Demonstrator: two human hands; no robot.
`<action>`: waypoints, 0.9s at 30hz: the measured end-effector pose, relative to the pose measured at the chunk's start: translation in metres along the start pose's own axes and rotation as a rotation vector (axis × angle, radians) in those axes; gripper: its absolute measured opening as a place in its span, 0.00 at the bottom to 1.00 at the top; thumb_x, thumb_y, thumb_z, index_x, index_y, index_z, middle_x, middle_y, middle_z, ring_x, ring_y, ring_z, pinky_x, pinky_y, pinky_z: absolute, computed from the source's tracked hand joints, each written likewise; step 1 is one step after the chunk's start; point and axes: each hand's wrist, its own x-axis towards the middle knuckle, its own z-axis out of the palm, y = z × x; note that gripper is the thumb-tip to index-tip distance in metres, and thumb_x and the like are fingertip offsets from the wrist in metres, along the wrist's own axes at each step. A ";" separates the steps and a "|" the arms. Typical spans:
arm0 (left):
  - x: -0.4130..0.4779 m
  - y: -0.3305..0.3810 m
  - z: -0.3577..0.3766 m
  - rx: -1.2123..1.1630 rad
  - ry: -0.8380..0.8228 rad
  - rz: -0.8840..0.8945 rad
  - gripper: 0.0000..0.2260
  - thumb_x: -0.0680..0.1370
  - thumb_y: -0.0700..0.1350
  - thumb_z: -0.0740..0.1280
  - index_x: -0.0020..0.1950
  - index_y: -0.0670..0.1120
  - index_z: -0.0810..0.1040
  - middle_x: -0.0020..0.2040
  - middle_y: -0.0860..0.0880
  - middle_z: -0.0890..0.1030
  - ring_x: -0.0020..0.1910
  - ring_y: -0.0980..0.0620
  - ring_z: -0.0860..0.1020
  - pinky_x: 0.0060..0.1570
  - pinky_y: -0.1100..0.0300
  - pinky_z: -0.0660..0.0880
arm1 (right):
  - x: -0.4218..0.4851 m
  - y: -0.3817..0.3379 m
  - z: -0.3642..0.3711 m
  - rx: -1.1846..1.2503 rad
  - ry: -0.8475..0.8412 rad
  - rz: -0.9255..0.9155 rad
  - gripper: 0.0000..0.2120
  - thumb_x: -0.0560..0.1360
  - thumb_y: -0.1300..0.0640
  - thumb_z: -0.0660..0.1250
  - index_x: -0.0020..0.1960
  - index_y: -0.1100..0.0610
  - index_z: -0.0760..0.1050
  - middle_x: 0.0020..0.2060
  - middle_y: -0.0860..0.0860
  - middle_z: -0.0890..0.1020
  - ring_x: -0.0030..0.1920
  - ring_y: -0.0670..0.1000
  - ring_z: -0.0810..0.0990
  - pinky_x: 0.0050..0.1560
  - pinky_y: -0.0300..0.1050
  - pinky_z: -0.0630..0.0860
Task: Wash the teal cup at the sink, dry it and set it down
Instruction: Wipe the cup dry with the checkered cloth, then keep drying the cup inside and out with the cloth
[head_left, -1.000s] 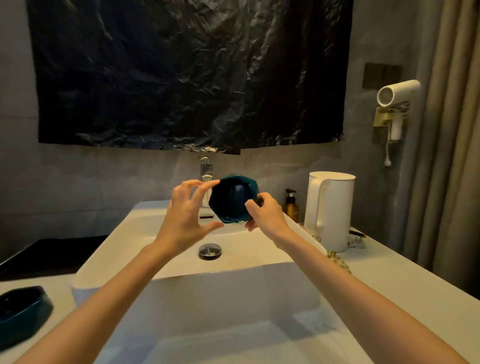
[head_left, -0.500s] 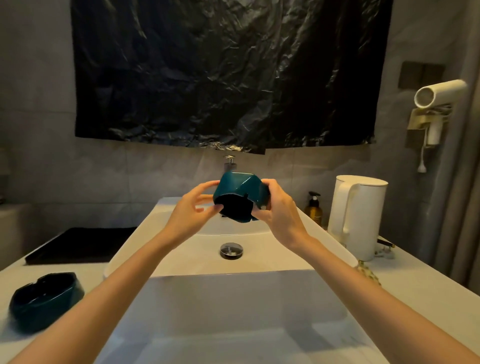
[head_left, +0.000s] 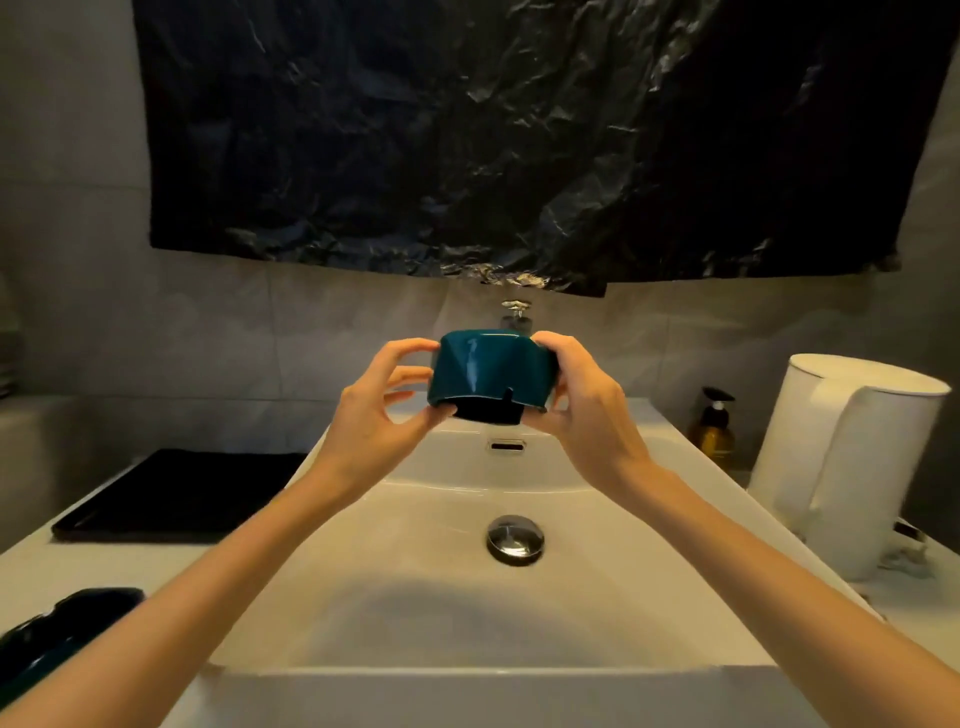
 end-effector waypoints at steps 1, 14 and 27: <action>0.004 -0.003 -0.002 -0.008 -0.022 -0.025 0.23 0.71 0.48 0.72 0.63 0.57 0.69 0.56 0.62 0.77 0.56 0.63 0.76 0.55 0.66 0.72 | 0.004 0.001 0.002 0.038 -0.020 0.052 0.25 0.71 0.63 0.73 0.65 0.59 0.68 0.54 0.52 0.79 0.50 0.43 0.76 0.50 0.26 0.74; 0.039 0.059 -0.045 -0.181 -0.200 -0.575 0.17 0.75 0.50 0.68 0.62 0.58 0.72 0.57 0.54 0.79 0.58 0.58 0.76 0.55 0.62 0.74 | 0.074 -0.029 -0.025 0.484 -0.379 0.731 0.05 0.79 0.58 0.60 0.55 0.54 0.71 0.45 0.54 0.80 0.41 0.48 0.78 0.31 0.33 0.73; 0.001 0.126 -0.101 -0.242 -0.050 -0.955 0.11 0.74 0.51 0.69 0.56 0.54 0.75 0.48 0.50 0.84 0.51 0.55 0.81 0.56 0.53 0.77 | 0.093 -0.085 -0.028 0.435 -0.762 0.747 0.12 0.80 0.55 0.57 0.39 0.54 0.70 0.32 0.47 0.73 0.34 0.46 0.70 0.35 0.41 0.65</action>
